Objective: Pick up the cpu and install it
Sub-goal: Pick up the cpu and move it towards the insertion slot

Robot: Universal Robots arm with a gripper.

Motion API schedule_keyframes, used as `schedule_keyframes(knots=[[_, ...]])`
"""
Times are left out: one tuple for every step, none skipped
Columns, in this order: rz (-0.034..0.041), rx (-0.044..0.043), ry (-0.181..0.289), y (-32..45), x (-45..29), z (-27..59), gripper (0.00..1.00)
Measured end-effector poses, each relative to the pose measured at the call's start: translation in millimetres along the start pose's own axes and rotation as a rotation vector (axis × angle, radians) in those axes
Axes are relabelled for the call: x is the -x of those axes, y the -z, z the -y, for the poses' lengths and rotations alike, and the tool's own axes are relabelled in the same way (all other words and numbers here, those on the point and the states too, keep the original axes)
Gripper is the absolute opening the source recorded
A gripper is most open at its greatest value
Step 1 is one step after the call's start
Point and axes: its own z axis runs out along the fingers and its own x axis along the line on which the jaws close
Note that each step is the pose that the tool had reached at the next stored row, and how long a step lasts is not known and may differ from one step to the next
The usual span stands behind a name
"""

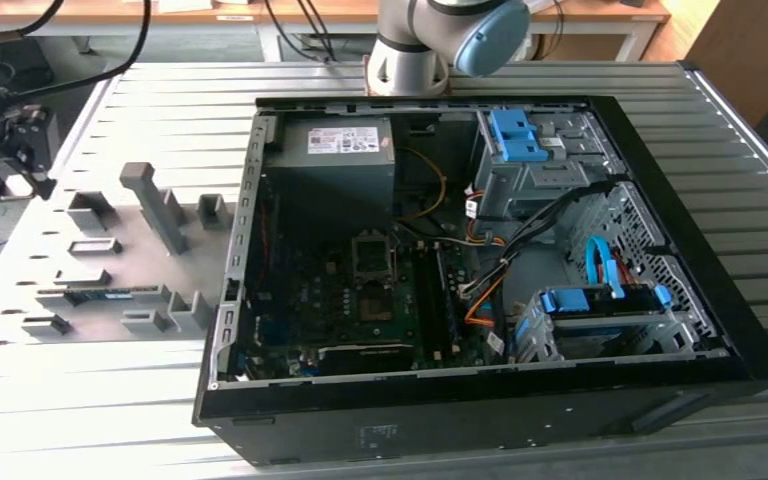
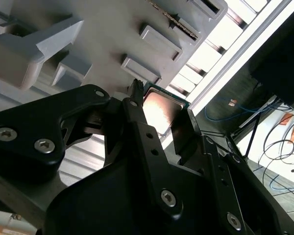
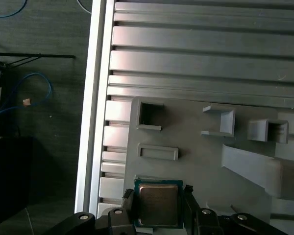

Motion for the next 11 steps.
schedule_keyframes(knots=[[0.0, 0.0, 0.0, 1.4, -0.1, -0.1, 0.47], [0.0, 0.0, 0.0, 2.8, -0.1, -0.1, 0.47], [-0.0001, 0.0, 0.0, 4.3, -0.2, -0.2, 0.47], [-0.0001, 0.0, 0.0, 5.8, -0.3, -0.2, 0.47], [0.0, 0.0, 0.0, 7.1, -0.4, -0.3, 0.47], [0.0, 0.0, 0.0, 8.5, -0.4, -0.4, 0.47], [0.0, 0.0, 0.0, 9.9, -0.5, -0.4, 0.47], [0.0, 0.0001, 0.0, 11.3, -0.6, -0.5, 0.47], [0.0001, 0.0001, 0.0, 12.6, -0.6, -0.5, 0.47], [0.0, 0.0, 0.0, 14.0, -0.7, -0.6, 0.47], [-0.0001, 0.0, 0.0, 15.5, -0.8, -0.7, 0.47]])
